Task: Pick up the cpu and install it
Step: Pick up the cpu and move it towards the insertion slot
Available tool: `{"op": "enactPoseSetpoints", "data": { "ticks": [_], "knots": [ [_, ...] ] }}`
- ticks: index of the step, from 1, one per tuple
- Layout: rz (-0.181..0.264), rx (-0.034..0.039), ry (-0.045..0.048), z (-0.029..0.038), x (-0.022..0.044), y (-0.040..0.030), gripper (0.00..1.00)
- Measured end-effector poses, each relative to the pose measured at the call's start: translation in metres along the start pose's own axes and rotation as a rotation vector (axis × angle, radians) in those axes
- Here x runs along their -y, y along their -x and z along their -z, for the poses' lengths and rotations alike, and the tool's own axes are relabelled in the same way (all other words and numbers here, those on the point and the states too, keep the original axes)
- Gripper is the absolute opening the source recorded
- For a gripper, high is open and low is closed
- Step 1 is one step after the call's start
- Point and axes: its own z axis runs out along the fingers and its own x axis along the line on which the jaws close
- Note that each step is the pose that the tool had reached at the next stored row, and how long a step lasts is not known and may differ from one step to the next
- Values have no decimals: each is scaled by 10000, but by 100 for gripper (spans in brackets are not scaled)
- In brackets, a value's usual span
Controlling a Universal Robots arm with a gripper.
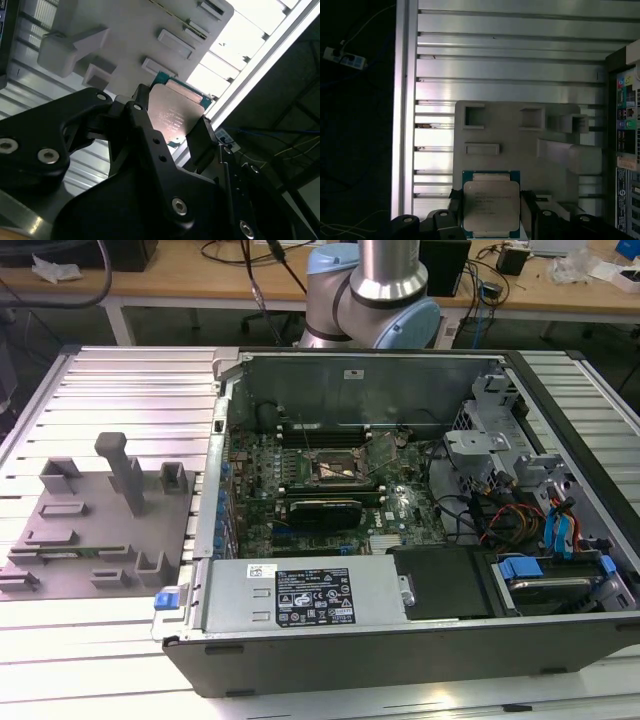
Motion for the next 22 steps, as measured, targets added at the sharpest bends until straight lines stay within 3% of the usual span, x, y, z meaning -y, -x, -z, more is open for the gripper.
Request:
{"op": "enactPoseSetpoints", "data": {
  "ticks": [6,14,22],
  "knots": [
    [0,5,0,123,-7,4,55],
    [0,5,0,239,-10,8,55],
    [0,2,-1,248,-11,23,55]
  ]
}}
